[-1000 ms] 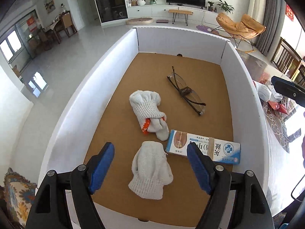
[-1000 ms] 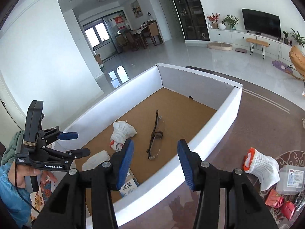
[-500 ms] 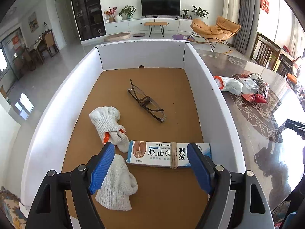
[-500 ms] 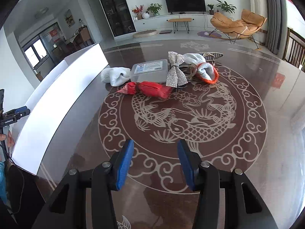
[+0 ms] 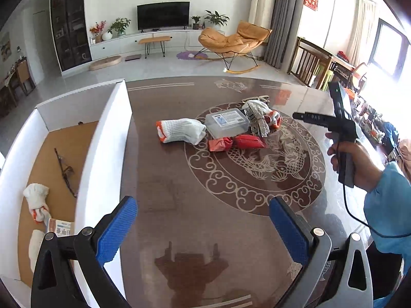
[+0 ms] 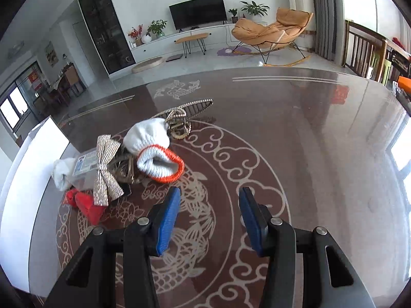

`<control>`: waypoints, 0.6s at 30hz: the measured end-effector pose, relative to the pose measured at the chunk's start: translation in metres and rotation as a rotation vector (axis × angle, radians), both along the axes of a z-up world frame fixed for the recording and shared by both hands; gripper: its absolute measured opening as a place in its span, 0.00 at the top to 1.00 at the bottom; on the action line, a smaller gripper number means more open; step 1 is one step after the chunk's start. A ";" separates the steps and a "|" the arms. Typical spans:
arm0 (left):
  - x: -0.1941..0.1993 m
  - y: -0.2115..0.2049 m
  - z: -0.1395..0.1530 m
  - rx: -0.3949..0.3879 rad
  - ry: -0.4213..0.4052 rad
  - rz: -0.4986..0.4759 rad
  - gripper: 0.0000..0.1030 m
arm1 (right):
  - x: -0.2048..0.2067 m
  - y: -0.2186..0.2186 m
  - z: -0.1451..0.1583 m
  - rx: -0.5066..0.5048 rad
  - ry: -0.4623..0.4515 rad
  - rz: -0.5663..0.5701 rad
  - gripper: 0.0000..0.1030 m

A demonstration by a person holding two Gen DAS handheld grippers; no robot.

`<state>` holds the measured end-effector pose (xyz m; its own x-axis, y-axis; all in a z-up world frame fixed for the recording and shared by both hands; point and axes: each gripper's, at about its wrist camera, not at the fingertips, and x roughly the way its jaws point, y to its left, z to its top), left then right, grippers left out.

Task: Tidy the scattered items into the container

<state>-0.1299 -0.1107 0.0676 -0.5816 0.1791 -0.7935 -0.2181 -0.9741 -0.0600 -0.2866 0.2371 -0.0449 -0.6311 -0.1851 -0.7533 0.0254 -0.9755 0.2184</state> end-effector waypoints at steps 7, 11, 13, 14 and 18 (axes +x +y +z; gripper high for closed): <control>-0.117 0.013 -0.053 -0.107 0.003 0.174 0.00 | -0.118 -0.002 0.016 -0.085 -0.019 -0.060 0.52; -0.187 -0.003 -0.071 -0.083 -0.025 0.241 0.00 | -0.165 -0.038 -0.002 -0.067 -0.110 0.019 0.52; -0.206 0.004 -0.085 -0.063 -0.058 0.190 0.00 | -0.170 -0.065 -0.006 0.023 -0.109 0.111 0.48; -0.210 0.013 -0.091 -0.076 -0.065 0.159 0.00 | -0.166 -0.078 -0.006 0.066 -0.099 0.172 0.48; -0.198 0.052 -0.099 -0.097 -0.038 0.027 0.00 | -0.120 -0.104 -0.015 0.142 -0.098 0.382 0.47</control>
<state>-0.3280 -0.0588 -0.0316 -0.5541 0.0845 -0.8282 -0.1907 -0.9813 0.0275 -0.4065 0.1332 -0.0600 -0.4610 -0.2817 -0.8415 0.3769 -0.9207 0.1017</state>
